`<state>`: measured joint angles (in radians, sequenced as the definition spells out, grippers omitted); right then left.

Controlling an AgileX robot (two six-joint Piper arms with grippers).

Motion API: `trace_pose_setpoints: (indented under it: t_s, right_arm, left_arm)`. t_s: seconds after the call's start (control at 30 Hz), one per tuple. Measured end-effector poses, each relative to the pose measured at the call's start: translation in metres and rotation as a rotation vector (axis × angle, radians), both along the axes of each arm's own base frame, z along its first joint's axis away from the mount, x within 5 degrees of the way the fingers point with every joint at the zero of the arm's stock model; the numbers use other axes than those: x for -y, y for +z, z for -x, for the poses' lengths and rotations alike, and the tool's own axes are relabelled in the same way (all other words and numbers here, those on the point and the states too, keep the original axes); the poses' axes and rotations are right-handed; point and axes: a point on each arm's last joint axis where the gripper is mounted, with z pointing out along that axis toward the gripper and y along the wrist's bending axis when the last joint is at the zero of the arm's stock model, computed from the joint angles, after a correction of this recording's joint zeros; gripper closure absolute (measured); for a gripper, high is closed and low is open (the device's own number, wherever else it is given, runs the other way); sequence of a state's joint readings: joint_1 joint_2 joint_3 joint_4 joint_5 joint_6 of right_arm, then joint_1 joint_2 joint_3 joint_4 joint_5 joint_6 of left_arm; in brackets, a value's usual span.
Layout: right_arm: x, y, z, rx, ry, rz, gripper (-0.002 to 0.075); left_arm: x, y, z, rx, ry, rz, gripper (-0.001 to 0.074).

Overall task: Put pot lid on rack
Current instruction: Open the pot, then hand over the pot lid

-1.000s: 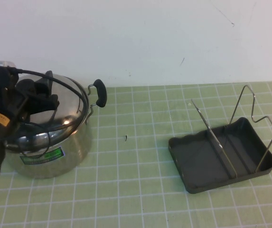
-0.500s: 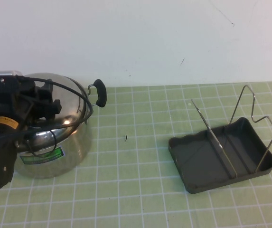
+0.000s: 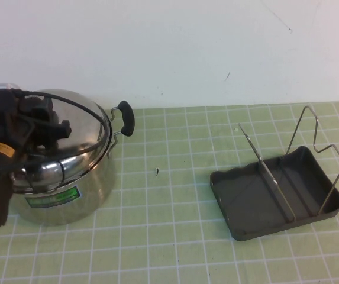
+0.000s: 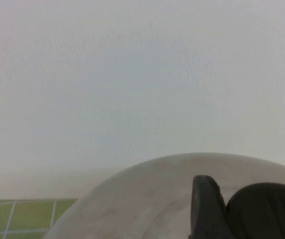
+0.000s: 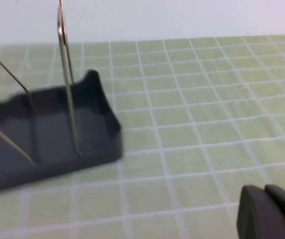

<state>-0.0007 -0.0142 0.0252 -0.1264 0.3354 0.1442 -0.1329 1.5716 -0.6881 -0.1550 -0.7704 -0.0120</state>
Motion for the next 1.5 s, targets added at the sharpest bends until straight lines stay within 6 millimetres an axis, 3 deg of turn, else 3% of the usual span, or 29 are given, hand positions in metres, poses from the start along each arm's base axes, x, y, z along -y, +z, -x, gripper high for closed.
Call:
trace_pose_setpoints:
  t_s: [0.07,0.17,0.23,0.3,0.43,0.6,0.8,1.07,1.3,1.5]
  right_arm:
    - [-0.004,0.0,0.0,0.014,-0.014,-0.178,0.0727]
    - [-0.013,0.002,-0.001,0.014,-0.042,-0.594,0.0727]
    - [-0.017,0.004,-0.001,0.01,-0.051,-0.769,0.0727]
    - [-0.018,0.005,-0.001,0.013,-0.05,-0.834,0.0727]
    - [-0.018,0.006,-0.001,0.024,-0.029,-0.763,0.0727]
    - [-0.024,0.003,0.001,-0.04,0.006,-0.811,0.0727]
    - [-0.048,0.019,0.007,0.014,0.332,-0.881,0.0727]
    - [-0.058,0.048,0.015,0.2,0.576,-0.891,0.0727]
    - [-0.069,0.08,0.024,0.231,0.765,-0.786,0.0727]
    - [-0.076,0.099,0.01,0.172,0.883,-0.663,0.0726]
  left_arm:
    - [0.0,0.017,0.008,0.038,-0.011,-0.002,0.0419]
    - [-0.001,0.059,0.029,0.175,-0.036,0.014,0.0419]
    - [0.0,0.086,0.047,0.255,-0.077,0.063,0.0419]
    - [0.003,0.103,0.063,0.282,-0.138,0.162,0.0419]
    - [0.014,0.112,0.082,0.185,-0.29,0.342,0.0419]
    - [0.039,0.108,0.099,0.097,-0.582,0.278,0.0419]
    - [0.061,0.117,0.127,0.165,-0.942,0.226,0.0419]
    - [0.061,0.128,0.148,0.248,-0.994,0.117,0.0419]
    - [0.058,0.142,0.196,0.301,-1.034,-0.114,0.0419]
    - [0.038,0.155,0.236,0.378,-0.808,-0.177,0.0419]
